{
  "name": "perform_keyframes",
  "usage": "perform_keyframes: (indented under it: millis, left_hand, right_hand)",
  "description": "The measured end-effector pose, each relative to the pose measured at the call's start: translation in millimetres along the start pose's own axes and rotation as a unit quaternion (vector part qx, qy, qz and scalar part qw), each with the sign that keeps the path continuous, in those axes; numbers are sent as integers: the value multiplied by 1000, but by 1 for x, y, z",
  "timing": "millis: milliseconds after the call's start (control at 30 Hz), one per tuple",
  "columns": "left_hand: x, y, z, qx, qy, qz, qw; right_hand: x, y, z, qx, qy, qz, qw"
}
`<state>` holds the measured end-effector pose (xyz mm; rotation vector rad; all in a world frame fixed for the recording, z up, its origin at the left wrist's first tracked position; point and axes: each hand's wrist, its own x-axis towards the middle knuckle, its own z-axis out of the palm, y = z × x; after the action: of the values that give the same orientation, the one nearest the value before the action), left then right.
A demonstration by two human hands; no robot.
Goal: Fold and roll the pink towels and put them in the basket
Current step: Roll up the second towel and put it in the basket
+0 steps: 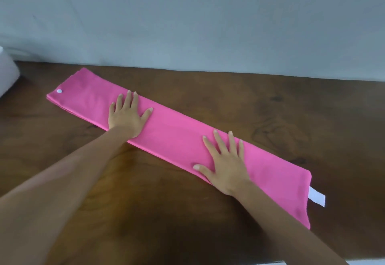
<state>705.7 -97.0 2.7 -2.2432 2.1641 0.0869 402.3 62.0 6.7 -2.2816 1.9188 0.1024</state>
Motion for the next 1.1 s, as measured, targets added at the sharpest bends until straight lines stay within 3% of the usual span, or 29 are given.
perform_keyframes:
  millis: [133,333,633,833,1100]
  left_hand:
    - [-10,24,-15,100,-20,-72,992]
    - [-36,81,-23,122,-42,-137,982]
    - [-148,158,5,-36,4,-39,999]
    - [-235,189,22,-116,37,-53,991]
    - [-339,229,38,-103,66,-106,987]
  right_hand:
    - [-34,47,0,-24,-13,-44,999]
    - [-74,116,-1,-28,-4,-121,992]
    - [-102,162,4,-28,-4,-162,986]
    - [-99,161,9,-21,12,-159,987]
    - [-102,161,6,-36,1,-152,988]
